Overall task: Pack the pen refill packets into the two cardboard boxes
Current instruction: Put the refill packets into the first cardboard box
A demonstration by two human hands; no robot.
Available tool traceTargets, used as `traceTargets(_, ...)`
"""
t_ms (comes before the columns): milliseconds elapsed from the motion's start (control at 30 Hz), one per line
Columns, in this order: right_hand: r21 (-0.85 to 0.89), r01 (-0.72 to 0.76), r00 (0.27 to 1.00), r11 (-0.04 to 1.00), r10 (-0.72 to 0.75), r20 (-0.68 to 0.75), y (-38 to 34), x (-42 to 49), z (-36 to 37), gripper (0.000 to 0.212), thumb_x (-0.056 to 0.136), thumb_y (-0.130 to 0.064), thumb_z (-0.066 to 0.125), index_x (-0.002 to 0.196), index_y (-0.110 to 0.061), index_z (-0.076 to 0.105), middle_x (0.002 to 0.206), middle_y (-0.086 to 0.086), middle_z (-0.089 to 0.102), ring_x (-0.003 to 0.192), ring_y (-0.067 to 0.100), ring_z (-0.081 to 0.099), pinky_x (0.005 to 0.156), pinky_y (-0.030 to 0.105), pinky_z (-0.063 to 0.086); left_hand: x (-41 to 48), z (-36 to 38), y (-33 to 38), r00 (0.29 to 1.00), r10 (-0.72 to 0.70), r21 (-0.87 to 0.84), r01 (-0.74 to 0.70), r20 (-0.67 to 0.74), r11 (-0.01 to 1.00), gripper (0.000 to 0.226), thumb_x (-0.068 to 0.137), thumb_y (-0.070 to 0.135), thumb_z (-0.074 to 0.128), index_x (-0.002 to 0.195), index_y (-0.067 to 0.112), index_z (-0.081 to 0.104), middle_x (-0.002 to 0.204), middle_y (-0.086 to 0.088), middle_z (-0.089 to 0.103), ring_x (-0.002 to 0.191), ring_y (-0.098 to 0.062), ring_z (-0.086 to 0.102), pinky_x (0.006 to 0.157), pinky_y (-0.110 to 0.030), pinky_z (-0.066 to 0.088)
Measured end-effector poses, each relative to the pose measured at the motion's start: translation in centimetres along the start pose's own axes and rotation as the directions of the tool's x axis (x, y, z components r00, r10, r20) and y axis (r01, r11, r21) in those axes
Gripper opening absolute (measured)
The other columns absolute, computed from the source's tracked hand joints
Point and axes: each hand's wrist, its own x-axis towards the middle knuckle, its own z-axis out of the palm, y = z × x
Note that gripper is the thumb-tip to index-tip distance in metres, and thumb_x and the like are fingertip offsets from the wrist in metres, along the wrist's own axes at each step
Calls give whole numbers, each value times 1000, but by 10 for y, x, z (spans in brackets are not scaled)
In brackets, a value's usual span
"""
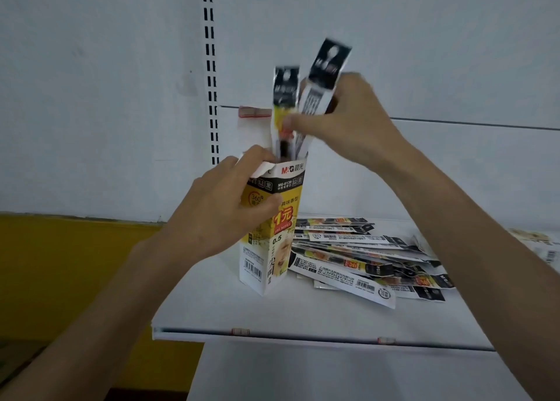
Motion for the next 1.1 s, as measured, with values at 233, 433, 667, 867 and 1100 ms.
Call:
traceTargets(233, 69, -12, 993, 998, 4, 119, 2, 2, 4, 20, 75, -22, 73, 93, -18, 65, 82, -4, 65, 61, 1, 54, 51, 15, 40, -1, -1, 0, 1000, -14, -23, 14, -1, 1000, 32, 82, 42, 55, 104, 48, 32, 112, 3, 57, 91, -16, 56, 73, -38, 53)
traceTargets(433, -283, 85, 939, 955, 18, 343, -11, 0, 11, 11, 81, -11, 60, 76, -3, 67, 65, 4, 54, 55, 10, 44, 41, 10, 29, -1, -3, 5, 1000, -14, -85, 11, -28, 996, 55, 80, 33, 63, 109, 52, 20, 94, 24, 50, 80, -1, 56, 64, -26, 51)
traceTargets(667, -204, 24, 928, 979, 54, 370, -27, -16, 10, 30, 95, -36, 38, 104, -17, 60, 102, -4, 60, 94, 14, 54, 75, 26, 42, 2, -4, 6, 999, -9, -55, 6, -47, 998, 73, 78, 31, 65, 128, 47, 15, 105, 10, 58, 78, -7, 59, 65, -28, 52)
traceTargets(867, -127, 136, 952, 983, -94, 291, -5, -28, 16, 23, 95, -25, 44, 114, -18, 54, 91, -5, 65, 83, 13, 60, 68, 24, 46, 6, -3, 8, 997, -33, -34, 30, -70, 999, 55, 73, 35, 63, 119, 44, 36, 98, 6, 61, 79, -9, 59, 68, -35, 53)
traceTargets(1100, -317, -207, 963, 926, 249, 99, 104, -33, 22, 26, 91, -12, 51, 115, -14, 61, 107, 15, 67, 75, 11, 59, 75, 18, 46, 10, -3, 3, 995, -90, 1, 90, -42, 996, 36, 76, 32, 64, 108, 37, 47, 97, 5, 61, 80, -9, 56, 64, -27, 50)
